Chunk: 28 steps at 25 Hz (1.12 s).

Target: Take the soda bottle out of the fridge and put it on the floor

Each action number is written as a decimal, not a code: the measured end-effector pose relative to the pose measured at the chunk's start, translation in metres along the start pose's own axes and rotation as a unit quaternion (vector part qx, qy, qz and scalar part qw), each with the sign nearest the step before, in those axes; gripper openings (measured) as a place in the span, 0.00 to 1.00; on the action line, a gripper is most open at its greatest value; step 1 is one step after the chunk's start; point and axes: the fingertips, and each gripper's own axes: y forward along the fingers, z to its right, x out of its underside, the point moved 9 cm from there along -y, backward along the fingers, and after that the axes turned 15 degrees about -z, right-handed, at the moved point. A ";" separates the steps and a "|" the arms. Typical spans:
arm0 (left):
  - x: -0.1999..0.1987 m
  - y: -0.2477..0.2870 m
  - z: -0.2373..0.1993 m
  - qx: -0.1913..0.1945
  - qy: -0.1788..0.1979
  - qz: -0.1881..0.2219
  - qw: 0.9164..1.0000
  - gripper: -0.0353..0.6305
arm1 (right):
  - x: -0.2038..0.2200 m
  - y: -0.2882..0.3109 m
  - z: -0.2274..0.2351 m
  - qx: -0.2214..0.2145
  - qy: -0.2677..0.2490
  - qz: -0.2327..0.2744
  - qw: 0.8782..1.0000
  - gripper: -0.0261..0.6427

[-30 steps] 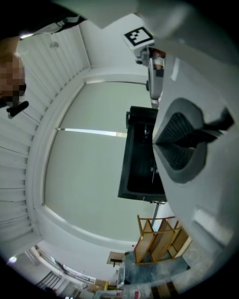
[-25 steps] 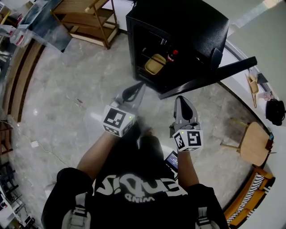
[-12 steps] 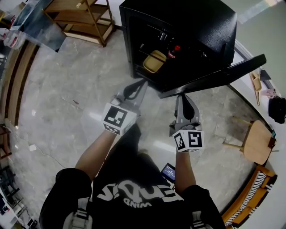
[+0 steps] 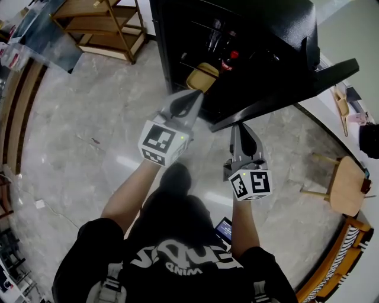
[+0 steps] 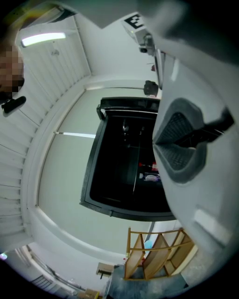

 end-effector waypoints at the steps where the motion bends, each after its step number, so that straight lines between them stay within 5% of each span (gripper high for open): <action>1: 0.005 0.005 -0.001 0.000 -0.001 0.002 1.000 0.06 | 0.005 0.001 0.002 0.002 -0.001 0.002 1.000 0.04; 9: 0.049 0.047 -0.009 0.007 -0.014 0.009 1.000 0.06 | 0.043 0.011 0.013 -0.004 0.005 0.020 1.000 0.04; 13: 0.063 0.063 -0.015 0.012 -0.022 0.021 0.999 0.16 | 0.062 0.018 0.016 -0.004 0.007 0.021 1.000 0.04; 15: 0.068 0.071 -0.016 0.015 -0.020 0.024 0.999 0.25 | 0.070 0.020 0.017 -0.005 0.004 0.019 1.000 0.04; 17: 0.072 0.080 -0.018 0.012 -0.015 0.028 0.999 0.49 | 0.078 0.023 0.019 -0.005 0.007 0.017 1.000 0.04; 19: 0.074 0.088 -0.021 0.004 -0.010 0.026 1.000 0.62 | 0.084 0.024 0.020 -0.004 0.009 0.013 1.000 0.04; 28: 0.073 0.148 -0.041 -0.007 0.024 0.004 1.000 0.64 | 0.101 0.035 0.023 -0.008 0.011 0.008 1.000 0.04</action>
